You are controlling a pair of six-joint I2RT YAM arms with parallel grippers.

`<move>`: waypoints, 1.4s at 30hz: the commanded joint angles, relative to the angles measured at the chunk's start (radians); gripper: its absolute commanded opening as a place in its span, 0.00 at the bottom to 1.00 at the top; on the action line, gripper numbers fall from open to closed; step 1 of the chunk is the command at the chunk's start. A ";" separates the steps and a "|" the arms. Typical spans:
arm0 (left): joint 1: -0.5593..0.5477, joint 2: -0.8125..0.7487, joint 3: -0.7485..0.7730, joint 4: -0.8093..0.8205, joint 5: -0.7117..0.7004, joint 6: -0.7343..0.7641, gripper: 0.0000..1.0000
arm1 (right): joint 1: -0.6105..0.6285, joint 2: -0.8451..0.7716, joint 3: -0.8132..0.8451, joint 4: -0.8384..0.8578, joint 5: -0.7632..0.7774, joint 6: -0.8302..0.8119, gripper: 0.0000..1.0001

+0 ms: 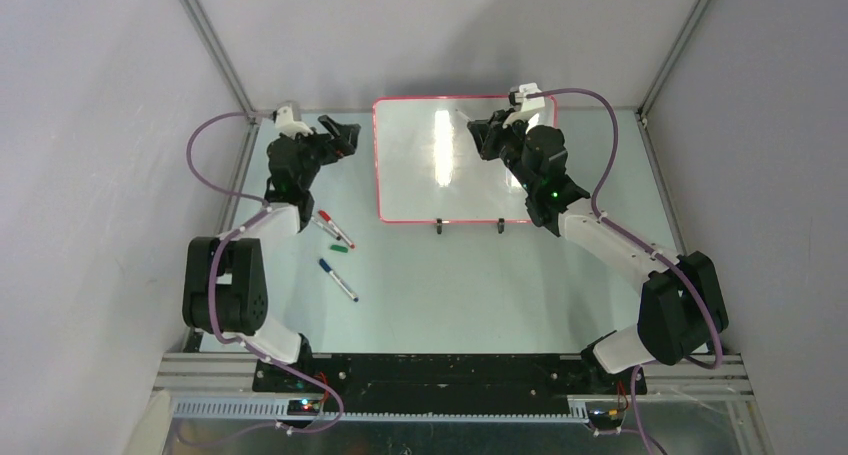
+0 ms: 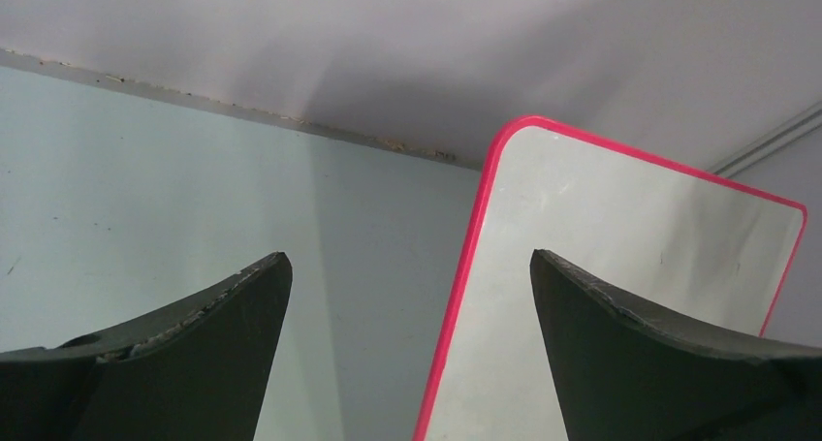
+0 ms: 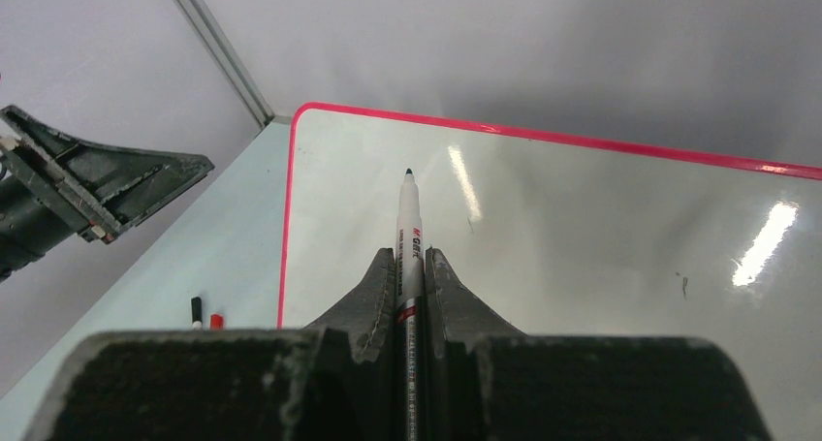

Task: Write a sentence on the whiteboard
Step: Adjust the whiteboard at the center of the board.

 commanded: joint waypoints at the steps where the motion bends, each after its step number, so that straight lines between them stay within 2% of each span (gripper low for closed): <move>1: -0.015 0.020 0.118 -0.226 -0.051 0.044 0.99 | -0.004 -0.036 -0.001 0.046 -0.005 0.006 0.00; 3: -0.018 0.021 0.160 -0.306 -0.133 0.043 0.99 | -0.005 -0.036 0.000 0.046 -0.004 0.005 0.00; 8: -0.027 0.008 0.158 -0.306 -0.190 0.000 0.99 | -0.007 -0.032 0.000 0.047 -0.007 0.008 0.00; 10: -0.046 0.015 0.186 -0.355 -0.276 -0.028 1.00 | -0.007 -0.030 0.000 0.049 -0.008 0.008 0.00; 13: -0.092 0.025 0.256 -0.474 -0.514 -0.041 0.99 | -0.008 -0.030 0.000 0.050 -0.009 0.008 0.00; 15: -0.119 0.040 0.305 -0.540 -0.584 -0.063 0.99 | -0.008 -0.029 0.000 0.049 -0.011 0.008 0.00; 19: -0.124 0.057 0.338 -0.564 -0.534 -0.082 0.99 | -0.012 -0.031 -0.001 0.046 -0.010 0.011 0.00; 21: -0.124 0.063 0.338 -0.555 -0.511 -0.034 0.99 | -0.013 -0.034 -0.001 0.043 -0.010 0.011 0.00; 23: -0.124 0.054 0.308 -0.516 -0.494 0.023 0.99 | -0.014 -0.034 0.000 0.041 -0.010 0.013 0.00; 27: -0.124 0.020 0.201 -0.358 -0.351 0.137 0.99 | -0.016 -0.032 0.000 0.043 -0.013 0.017 0.00; 33: -0.124 0.028 0.149 -0.232 -0.183 0.167 0.99 | -0.016 -0.029 -0.001 0.049 -0.013 0.024 0.00; 38: -0.123 0.051 0.167 -0.263 -0.191 0.175 0.99 | -0.017 -0.028 0.000 0.052 -0.014 0.030 0.00; 42: -0.121 0.037 0.095 -0.126 -0.136 0.169 1.00 | -0.016 -0.023 0.001 0.057 -0.013 0.032 0.00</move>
